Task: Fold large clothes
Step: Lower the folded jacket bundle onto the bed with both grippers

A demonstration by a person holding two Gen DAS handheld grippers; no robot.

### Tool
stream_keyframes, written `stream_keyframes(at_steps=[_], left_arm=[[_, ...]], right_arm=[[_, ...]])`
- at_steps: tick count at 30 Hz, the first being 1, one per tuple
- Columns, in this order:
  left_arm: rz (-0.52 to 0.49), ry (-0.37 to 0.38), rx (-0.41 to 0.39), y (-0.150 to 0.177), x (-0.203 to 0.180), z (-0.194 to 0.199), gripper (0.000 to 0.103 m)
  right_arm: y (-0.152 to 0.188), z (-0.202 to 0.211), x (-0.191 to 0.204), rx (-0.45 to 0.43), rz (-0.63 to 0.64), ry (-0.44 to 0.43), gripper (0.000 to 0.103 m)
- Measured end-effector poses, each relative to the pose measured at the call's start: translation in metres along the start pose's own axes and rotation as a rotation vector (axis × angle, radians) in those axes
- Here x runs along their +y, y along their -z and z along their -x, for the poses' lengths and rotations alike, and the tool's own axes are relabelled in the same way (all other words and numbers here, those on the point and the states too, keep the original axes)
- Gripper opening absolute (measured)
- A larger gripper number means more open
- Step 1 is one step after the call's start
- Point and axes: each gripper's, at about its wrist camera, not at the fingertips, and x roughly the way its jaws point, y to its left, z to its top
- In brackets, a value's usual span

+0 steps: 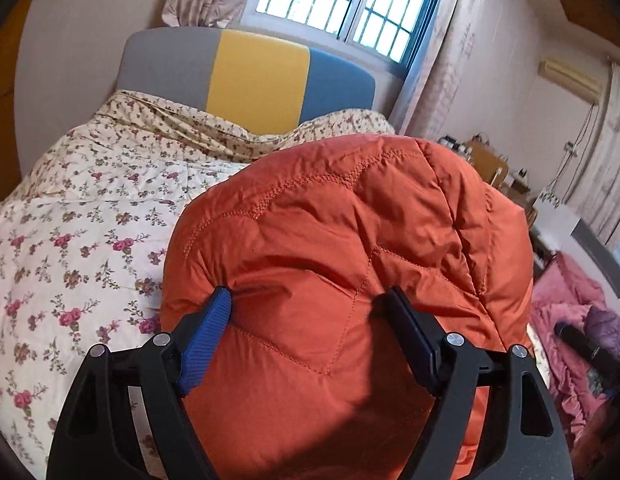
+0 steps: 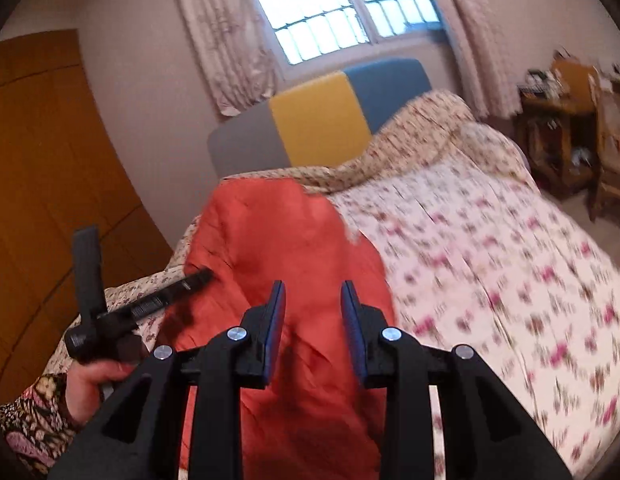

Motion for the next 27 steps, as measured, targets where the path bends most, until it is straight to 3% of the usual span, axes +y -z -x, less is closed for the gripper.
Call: stream_keyframes(at_steps=[8,12,18,27], left_arm=[[0.005,-0.077,0.059,-0.010,-0.015,-0.013,0.086],[-0.014,-0.115,0.078,-0.012,-0.021,-0.022,0.086],[-0.044,-0.142,0.078,-0.005,-0.026,-0.031,0.091],[-0.049,-0.150,0.091,0.002,-0.023,-0.047,0.097]], right_arm=[[-0.028,-0.059,0.020,0.026,0.027,0.012,0.028],[-0.039,-0.094,0.014,0.060,0.036,0.072,0.028],[-0.027,-0.129,-0.013,0.127,0.006,0.095,0.024],[-0.011,-0.148,-0.023,0.156,0.017,0.116,0.024]])
